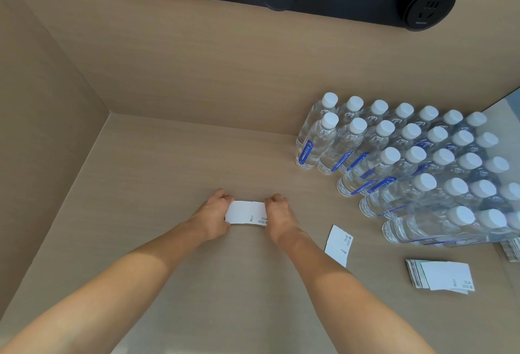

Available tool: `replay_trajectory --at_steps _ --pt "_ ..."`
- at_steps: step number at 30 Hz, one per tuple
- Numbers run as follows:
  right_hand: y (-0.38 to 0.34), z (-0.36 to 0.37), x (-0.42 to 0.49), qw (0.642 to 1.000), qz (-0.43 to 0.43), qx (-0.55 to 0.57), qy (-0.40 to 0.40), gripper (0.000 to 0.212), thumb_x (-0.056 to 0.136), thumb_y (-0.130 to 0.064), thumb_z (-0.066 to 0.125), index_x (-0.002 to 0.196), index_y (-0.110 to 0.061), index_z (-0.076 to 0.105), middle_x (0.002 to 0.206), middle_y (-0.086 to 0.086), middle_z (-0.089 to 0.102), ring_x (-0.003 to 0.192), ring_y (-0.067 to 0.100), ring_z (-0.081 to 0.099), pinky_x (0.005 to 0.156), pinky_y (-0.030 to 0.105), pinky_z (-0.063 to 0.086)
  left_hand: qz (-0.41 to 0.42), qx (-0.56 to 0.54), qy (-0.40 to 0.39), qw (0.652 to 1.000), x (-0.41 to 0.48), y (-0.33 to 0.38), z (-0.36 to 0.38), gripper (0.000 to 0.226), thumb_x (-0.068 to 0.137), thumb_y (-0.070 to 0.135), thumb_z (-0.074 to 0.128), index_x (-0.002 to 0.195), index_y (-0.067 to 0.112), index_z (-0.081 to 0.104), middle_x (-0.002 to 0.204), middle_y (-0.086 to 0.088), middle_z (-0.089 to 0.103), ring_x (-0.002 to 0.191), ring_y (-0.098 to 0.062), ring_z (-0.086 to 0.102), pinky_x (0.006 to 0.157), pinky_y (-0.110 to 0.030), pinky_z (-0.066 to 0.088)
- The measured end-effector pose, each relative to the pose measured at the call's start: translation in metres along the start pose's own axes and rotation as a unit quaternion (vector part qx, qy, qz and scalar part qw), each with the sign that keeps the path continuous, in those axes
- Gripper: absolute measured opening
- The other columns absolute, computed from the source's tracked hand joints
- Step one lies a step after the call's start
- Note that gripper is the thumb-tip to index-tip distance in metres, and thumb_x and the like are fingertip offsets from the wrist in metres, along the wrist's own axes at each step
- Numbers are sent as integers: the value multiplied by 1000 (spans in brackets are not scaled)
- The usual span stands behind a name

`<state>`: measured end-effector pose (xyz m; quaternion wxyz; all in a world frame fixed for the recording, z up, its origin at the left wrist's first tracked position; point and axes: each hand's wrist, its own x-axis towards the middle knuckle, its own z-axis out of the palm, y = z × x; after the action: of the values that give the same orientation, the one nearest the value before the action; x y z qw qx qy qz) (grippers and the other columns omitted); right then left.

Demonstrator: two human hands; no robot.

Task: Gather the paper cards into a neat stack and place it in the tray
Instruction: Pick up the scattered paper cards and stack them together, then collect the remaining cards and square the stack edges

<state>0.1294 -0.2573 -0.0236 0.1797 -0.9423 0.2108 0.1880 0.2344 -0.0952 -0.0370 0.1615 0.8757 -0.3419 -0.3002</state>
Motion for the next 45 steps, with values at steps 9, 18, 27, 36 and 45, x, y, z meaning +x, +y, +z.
replay_trajectory --at_steps 9,18,27,36,45 --pt "4 -3 -10 1000 -24 15 5 59 83 8 51 139 -3 39 140 10 37 126 29 39 100 31 42 6 29 5 1000 -11 6 -4 40 83 18 67 120 13 52 125 -1 40 99 -20 59 91 -37 52" --pt "32 -31 -45 996 -25 28 82 44 83 7 57 125 -2 49 129 10 44 120 28 43 96 33 46 18 115 21 993 -25 58 -25 74 86 33 69 147 19 29 143 1 29 130 -22 42 98 -37 48" --pt "119 -52 -94 995 57 50 67 40 84 7 53 123 -3 53 126 11 44 110 34 54 94 41 51 118 161 -14 980 -11 151 8 59 90 27 63 142 15 35 138 -5 34 131 -25 39 99 -39 46" --pt "192 -46 -139 990 111 47 77 36 87 3 53 123 -2 54 131 14 46 113 34 54 96 39 49 180 193 -52 963 3 215 53 52 92 28 61 139 16 41 139 -5 37 129 -26 42 100 -39 45" --pt "208 -28 -144 986 125 82 81 27 89 -4 53 116 -3 56 121 12 49 104 33 55 79 29 43 203 212 -78 953 12 233 67 36 91 17 62 125 17 52 125 -4 45 116 -25 50 97 -40 47"
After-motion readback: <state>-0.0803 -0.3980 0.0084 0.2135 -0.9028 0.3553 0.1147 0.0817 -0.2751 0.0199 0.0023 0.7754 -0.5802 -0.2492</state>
